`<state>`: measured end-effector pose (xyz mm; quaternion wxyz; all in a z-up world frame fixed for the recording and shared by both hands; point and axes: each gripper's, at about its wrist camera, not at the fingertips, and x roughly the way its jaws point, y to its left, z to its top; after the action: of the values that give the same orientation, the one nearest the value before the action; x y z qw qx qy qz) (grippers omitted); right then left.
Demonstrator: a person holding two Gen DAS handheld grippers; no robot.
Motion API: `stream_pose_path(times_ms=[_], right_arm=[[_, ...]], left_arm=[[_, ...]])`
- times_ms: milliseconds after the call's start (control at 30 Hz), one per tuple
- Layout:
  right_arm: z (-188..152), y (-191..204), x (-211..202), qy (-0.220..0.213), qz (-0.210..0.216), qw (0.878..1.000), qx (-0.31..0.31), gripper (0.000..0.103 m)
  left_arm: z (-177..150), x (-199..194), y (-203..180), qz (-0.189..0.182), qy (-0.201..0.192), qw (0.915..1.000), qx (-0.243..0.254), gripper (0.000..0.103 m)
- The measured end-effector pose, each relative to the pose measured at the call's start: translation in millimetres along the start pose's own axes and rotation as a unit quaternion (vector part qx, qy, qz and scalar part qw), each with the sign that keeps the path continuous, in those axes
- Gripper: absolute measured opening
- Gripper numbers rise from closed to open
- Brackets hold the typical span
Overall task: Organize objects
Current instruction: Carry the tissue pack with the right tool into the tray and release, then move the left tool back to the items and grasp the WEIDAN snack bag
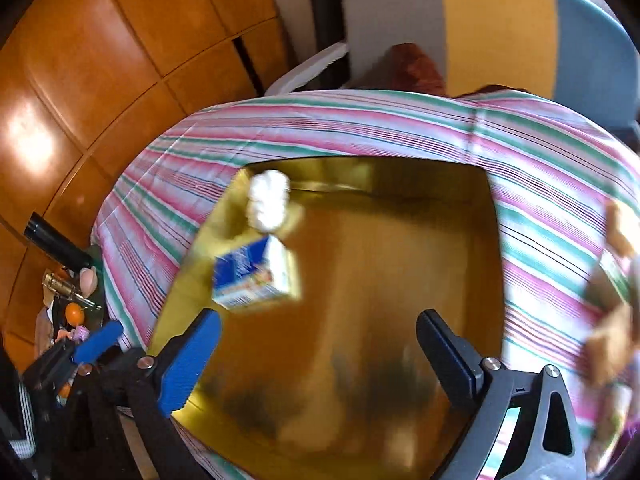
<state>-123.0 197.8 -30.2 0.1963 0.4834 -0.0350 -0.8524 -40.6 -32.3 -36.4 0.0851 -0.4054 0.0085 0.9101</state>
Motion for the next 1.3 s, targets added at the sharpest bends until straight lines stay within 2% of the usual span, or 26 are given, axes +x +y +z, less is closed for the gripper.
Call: stream_pose_path(times_ms=[267, 467, 633, 733, 800, 833, 867, 900, 933, 1000, 1100, 1300], right_arm=[[-42.6, -79.2, -70.9, -0.028, -0.067, 0.997, 0.039, 0.101], [-74.0, -160.7, -134.1, -0.055, -0.140, 0.982, 0.113, 0.103], [-109.2, -228.4, -182.2, -0.087, -0.199, 0.955, 0.201, 0.103], [-133.4, -269.1, -203.9, -0.108, -0.238, 0.928, 0.266, 0.103], [-150.6, -291.3, -209.5, -0.117, -0.247, 0.912, 0.306, 0.103], [-159.4, -300.3, -209.1, -0.120, -0.247, 0.906, 0.323, 0.103], [-168.5, -311.3, -206.7, -0.116, -0.220, 0.901, 0.356, 0.103], [-177.0, -321.4, -209.2, -0.133, -0.174, 0.895, 0.389, 0.103], [-183.3, -328.1, -215.6, -0.155, -0.160, 0.886, 0.407, 0.103], [-191.7, -335.4, -222.4, -0.177, -0.140, 0.875, 0.428, 0.103], [-195.4, -339.1, -224.4, -0.188, -0.115, 0.870, 0.442, 0.103], [-190.5, -335.6, -224.3, -0.194, -0.109, 0.876, 0.429, 0.103]], left_arm=[[1.7, -5.8, -19.4, -0.017, -0.002, 0.9997, 0.019, 0.045], [2.5, -6.3, -46.1, -0.050, 0.007, 0.9978, 0.044, 0.045], [6.7, -6.6, -72.4, -0.084, 0.016, 0.9942, 0.066, 0.045], [10.1, -11.0, -96.5, -0.103, 0.011, 0.9904, 0.091, 0.045], [12.9, -13.2, -114.2, -0.121, 0.011, 0.9866, 0.108, 0.045], [13.9, -14.1, -124.4, -0.130, 0.011, 0.9845, 0.117, 0.045], [14.5, -14.8, -135.3, -0.138, 0.012, 0.9820, 0.128, 0.045], [14.5, -15.3, -143.8, -0.144, 0.013, 0.9800, 0.136, 0.045], [14.2, -15.1, -154.0, -0.151, 0.015, 0.9779, 0.143, 0.045], [13.6, -13.2, -176.3, -0.169, 0.025, 0.9723, 0.159, 0.045], [12.5, -11.1, -207.0, -0.194, 0.040, 0.9634, 0.181, 0.045], [0.5, 2.8, -272.9, -0.237, 0.080, 0.9415, 0.226, 0.045]])
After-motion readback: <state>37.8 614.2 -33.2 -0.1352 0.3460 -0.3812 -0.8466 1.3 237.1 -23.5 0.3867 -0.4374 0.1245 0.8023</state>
